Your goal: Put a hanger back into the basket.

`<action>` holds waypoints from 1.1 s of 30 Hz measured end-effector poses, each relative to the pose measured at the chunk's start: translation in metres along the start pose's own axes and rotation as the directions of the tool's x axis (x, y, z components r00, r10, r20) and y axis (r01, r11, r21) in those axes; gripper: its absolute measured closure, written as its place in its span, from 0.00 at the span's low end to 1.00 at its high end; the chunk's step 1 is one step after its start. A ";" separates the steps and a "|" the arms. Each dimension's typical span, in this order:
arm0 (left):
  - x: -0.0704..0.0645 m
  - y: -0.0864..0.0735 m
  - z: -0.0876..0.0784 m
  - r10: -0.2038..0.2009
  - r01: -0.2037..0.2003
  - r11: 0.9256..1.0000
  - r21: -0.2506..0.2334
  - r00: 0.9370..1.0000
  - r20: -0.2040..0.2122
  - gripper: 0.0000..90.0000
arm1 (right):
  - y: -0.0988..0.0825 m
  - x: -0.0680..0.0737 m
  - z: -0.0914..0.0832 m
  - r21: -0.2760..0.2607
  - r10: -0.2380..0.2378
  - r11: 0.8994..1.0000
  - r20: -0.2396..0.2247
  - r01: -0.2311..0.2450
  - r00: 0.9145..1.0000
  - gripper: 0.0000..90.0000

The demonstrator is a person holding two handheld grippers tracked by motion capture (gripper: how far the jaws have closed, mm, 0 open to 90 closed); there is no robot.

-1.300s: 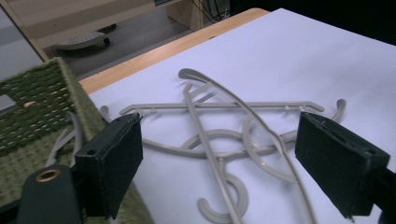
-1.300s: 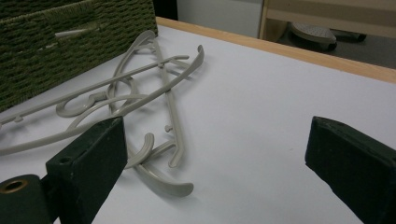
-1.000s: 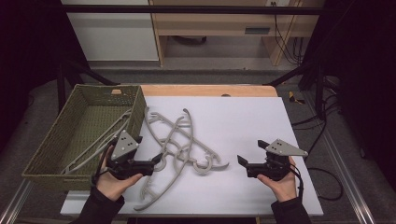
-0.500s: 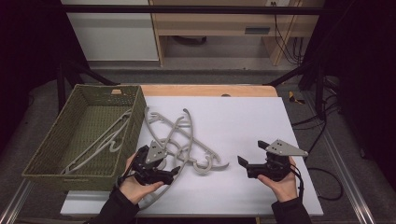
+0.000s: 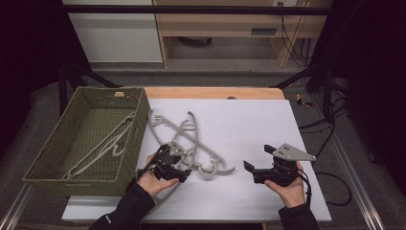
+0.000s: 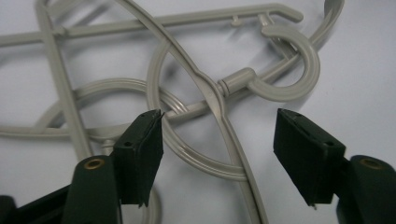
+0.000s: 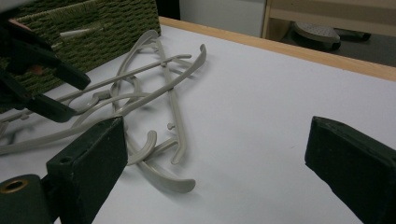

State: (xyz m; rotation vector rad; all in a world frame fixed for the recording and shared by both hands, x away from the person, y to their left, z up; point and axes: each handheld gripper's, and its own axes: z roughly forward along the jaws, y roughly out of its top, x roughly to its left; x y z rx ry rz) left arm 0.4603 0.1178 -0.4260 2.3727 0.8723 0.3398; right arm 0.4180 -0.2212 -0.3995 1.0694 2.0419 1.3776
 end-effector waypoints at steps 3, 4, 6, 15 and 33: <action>-0.001 0.002 0.009 0.015 -0.015 0.999 0.032 1.000 0.003 0.45 | 0.000 0.000 0.001 0.003 0.000 1.000 0.003 0.000 1.000 0.06; -0.001 0.002 0.012 0.021 -0.021 0.999 0.043 1.000 0.003 0.47 | 0.000 0.000 0.001 0.003 -0.001 1.000 0.002 0.001 1.000 0.06; -0.002 0.003 0.018 0.024 -0.025 0.998 0.066 1.000 0.002 0.51 | 0.000 0.000 0.001 0.005 0.001 1.000 0.001 -0.001 1.000 0.06; -0.002 0.006 0.036 0.015 -0.017 0.990 0.143 1.000 0.014 0.71 | 0.000 0.000 0.001 0.003 -0.002 1.000 0.000 0.002 1.000 0.06; 0.001 0.005 0.034 -0.114 0.108 0.978 0.179 0.993 0.023 0.87 | 0.000 0.000 0.001 0.005 0.000 1.000 -0.003 0.000 1.000 0.06</action>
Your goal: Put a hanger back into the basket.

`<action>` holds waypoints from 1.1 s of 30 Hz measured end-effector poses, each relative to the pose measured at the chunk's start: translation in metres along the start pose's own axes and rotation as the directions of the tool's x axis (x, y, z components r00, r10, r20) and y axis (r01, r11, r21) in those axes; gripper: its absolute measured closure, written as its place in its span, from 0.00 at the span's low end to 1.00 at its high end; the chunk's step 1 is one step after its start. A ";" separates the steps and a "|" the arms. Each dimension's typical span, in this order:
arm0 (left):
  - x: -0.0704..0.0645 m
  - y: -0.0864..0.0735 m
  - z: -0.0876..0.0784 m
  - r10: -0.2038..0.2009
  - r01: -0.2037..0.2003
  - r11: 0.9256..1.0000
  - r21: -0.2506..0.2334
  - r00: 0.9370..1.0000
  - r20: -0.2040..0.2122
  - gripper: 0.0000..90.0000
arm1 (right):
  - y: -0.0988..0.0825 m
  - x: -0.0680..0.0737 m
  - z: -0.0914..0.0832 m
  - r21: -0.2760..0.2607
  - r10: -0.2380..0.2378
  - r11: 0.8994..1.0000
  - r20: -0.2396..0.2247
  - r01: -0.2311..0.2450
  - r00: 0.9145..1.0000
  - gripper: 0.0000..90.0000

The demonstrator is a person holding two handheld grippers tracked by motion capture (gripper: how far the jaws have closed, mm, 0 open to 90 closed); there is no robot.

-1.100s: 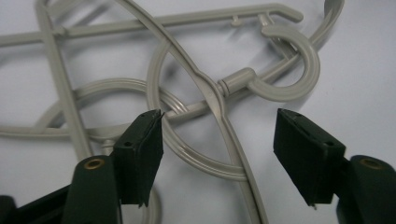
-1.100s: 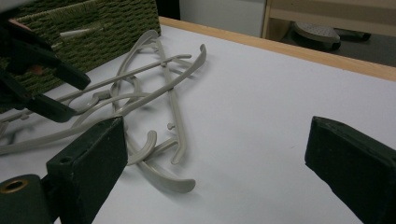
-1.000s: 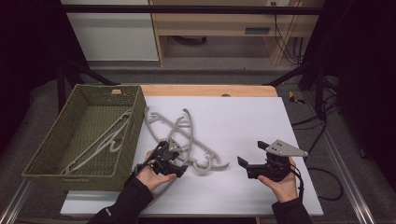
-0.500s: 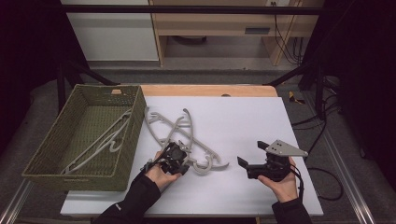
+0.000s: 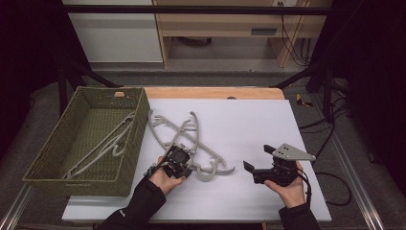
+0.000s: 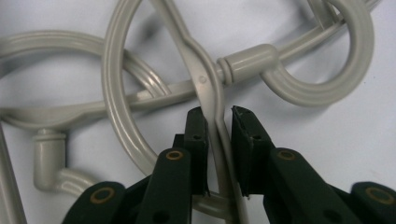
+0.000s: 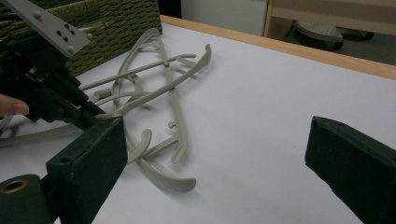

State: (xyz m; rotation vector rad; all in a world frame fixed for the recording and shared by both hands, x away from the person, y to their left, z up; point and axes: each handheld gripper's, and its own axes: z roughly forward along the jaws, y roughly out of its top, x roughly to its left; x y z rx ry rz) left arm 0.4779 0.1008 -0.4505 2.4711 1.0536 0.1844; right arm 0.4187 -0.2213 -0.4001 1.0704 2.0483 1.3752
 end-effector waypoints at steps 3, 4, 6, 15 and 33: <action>0.001 -0.002 -0.001 0.007 -0.007 1.000 0.005 1.000 0.021 0.91 | 0.000 0.000 0.000 0.003 -0.002 1.000 0.000 0.002 1.000 0.06; 0.000 -0.002 -0.002 0.008 -0.008 1.000 0.010 1.000 0.030 0.91 | 0.000 0.000 0.000 0.004 0.000 1.000 -0.003 0.000 1.000 0.06; -0.002 -0.003 -0.003 0.019 -0.020 1.000 0.008 0.999 0.029 0.91 | -0.001 0.000 0.001 0.004 -0.001 1.000 -0.003 0.001 1.000 0.06; -0.002 -0.007 -0.018 0.052 -0.047 0.997 -0.064 0.995 0.080 0.92 | -0.001 -0.001 0.001 0.000 0.001 1.000 -0.004 -0.001 1.000 0.06; -0.013 -0.006 -0.086 0.146 -0.121 0.968 -0.220 0.984 0.103 0.92 | -0.001 -0.003 -0.001 -0.002 0.007 1.000 -0.013 -0.007 1.000 0.07</action>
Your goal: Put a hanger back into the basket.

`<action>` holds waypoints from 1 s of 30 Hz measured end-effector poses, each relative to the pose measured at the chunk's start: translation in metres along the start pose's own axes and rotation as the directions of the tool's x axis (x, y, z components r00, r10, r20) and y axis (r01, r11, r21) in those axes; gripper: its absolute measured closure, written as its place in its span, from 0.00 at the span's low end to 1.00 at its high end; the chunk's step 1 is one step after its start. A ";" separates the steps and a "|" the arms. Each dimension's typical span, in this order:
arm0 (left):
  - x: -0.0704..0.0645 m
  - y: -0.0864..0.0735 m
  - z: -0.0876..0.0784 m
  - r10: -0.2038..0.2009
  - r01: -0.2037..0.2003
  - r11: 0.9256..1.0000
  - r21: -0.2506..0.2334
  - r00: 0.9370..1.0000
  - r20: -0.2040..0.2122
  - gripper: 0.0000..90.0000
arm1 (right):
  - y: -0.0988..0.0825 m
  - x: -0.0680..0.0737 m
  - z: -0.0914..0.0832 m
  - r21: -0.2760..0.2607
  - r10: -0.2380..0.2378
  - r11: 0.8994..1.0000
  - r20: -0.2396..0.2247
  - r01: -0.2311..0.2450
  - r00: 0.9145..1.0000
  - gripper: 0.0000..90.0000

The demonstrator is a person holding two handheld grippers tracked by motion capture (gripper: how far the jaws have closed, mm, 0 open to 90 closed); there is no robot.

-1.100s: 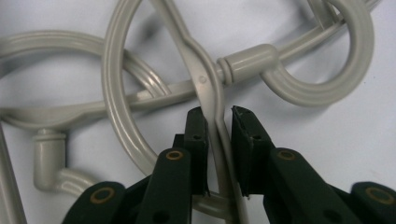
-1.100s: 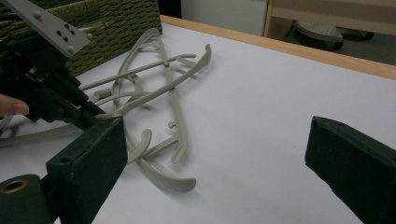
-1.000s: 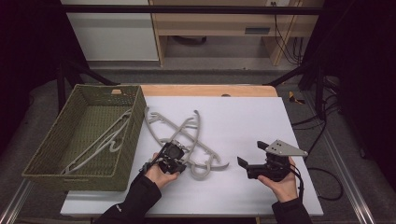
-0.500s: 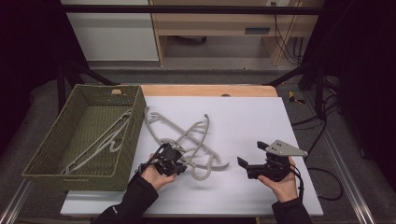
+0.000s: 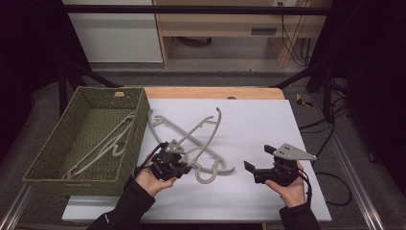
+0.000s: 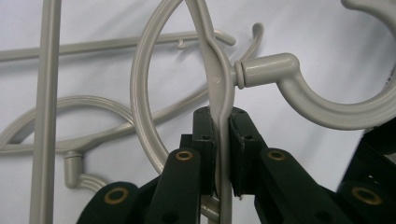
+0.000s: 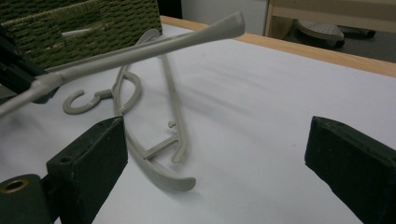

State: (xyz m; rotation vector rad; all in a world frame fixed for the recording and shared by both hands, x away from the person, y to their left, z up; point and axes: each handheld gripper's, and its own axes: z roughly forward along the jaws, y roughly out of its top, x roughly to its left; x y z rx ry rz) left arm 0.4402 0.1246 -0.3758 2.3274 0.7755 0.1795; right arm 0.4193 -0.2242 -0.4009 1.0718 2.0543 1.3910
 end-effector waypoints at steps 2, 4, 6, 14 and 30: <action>-0.001 0.002 -0.010 0.009 -0.009 1.000 -0.013 1.000 0.004 0.92 | 0.000 0.000 0.000 -0.001 -0.002 1.000 0.004 0.002 1.000 0.07; -0.001 0.006 -0.020 0.007 -0.006 0.999 -0.034 1.000 0.024 0.92 | 0.000 0.000 0.000 -0.001 0.000 1.000 0.007 0.000 1.000 0.07; -0.002 0.010 -0.032 0.019 -0.017 0.999 -0.051 0.999 0.028 0.92 | 0.000 0.000 0.000 -0.002 0.002 1.000 0.010 -0.002 1.000 0.07; -0.004 0.028 -0.080 0.073 -0.064 0.989 -0.131 0.995 0.066 0.92 | 0.000 0.000 0.000 -0.003 0.003 1.000 0.007 -0.003 1.000 0.07; 0.042 0.044 -0.125 0.123 -0.114 0.988 -0.103 0.989 0.078 0.92 | 0.001 0.000 0.000 -0.006 0.002 1.000 0.008 -0.002 1.000 0.07</action>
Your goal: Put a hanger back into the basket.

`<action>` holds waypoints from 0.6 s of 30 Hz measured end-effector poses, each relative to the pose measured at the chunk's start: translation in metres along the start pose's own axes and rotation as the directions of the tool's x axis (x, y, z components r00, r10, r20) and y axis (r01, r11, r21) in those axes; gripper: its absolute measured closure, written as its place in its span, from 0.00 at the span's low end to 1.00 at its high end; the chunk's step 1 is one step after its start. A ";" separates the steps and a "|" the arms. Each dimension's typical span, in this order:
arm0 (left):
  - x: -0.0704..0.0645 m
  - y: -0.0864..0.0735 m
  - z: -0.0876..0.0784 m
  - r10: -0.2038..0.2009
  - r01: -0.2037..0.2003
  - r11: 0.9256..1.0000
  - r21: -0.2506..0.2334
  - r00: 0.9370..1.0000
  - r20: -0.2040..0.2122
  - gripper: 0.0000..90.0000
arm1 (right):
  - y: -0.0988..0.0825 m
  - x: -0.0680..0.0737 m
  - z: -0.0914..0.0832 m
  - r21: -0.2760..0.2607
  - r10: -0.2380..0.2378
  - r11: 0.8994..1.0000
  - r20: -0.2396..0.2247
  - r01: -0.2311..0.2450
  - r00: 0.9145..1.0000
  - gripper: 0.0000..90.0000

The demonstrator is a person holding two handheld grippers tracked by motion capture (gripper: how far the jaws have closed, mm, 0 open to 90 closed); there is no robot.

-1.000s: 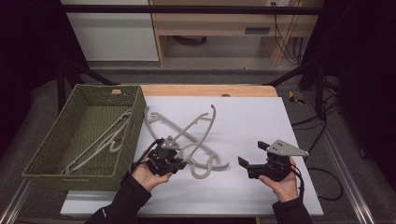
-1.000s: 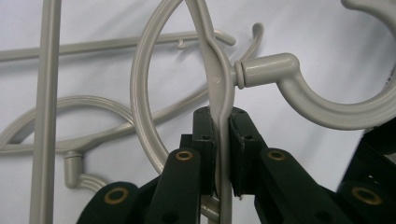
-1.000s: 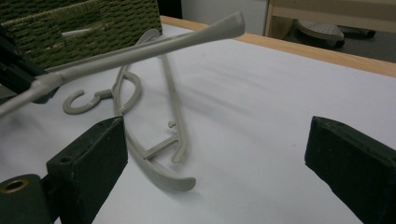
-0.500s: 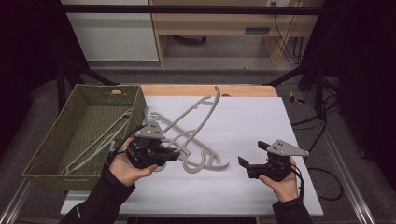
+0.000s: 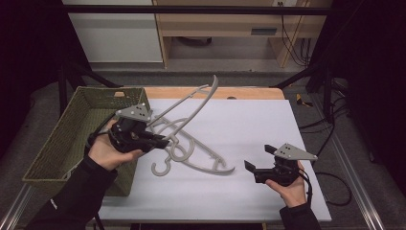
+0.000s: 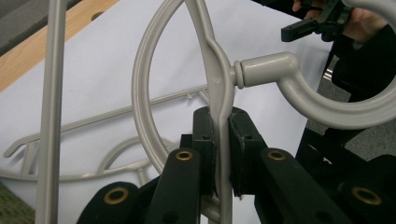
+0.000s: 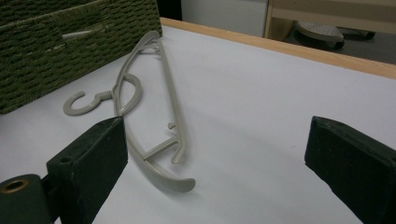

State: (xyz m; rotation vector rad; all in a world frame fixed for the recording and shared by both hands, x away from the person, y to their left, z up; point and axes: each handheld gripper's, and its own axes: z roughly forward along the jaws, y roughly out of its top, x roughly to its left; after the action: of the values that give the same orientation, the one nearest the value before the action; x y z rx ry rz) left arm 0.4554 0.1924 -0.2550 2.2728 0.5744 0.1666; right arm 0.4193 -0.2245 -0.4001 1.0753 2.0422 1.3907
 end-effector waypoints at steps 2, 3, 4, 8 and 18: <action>0.005 -0.001 -0.006 -0.015 0.015 1.000 -0.014 1.000 -0.007 0.92 | 0.000 0.000 -0.001 0.002 0.001 1.000 -0.001 -0.001 1.000 0.07; 0.007 -0.001 -0.010 -0.015 0.015 1.000 -0.013 1.000 -0.014 0.92 | 0.000 0.000 -0.001 0.002 0.002 1.000 -0.002 -0.002 1.000 0.07; 0.011 -0.001 -0.014 -0.010 0.010 1.000 0.000 1.000 -0.016 0.92 | 0.000 0.000 -0.001 0.000 -0.004 1.000 0.001 0.004 1.000 0.07; 0.023 -0.005 -0.026 -0.016 0.016 1.000 -0.004 1.000 -0.027 0.92 | 0.001 0.000 -0.001 -0.002 -0.003 1.000 -0.001 0.003 1.000 0.07; 0.057 -0.030 -0.046 -0.068 0.068 0.998 -0.016 0.997 -0.044 0.92 | 0.000 0.001 0.000 0.003 0.000 1.000 -0.004 0.000 1.000 0.07</action>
State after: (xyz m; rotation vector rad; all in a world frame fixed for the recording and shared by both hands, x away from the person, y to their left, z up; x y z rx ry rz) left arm 0.4826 0.2666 -0.2476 2.2366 0.6709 0.1876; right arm 0.4191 -0.2237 -0.3998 1.0745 2.0476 1.3908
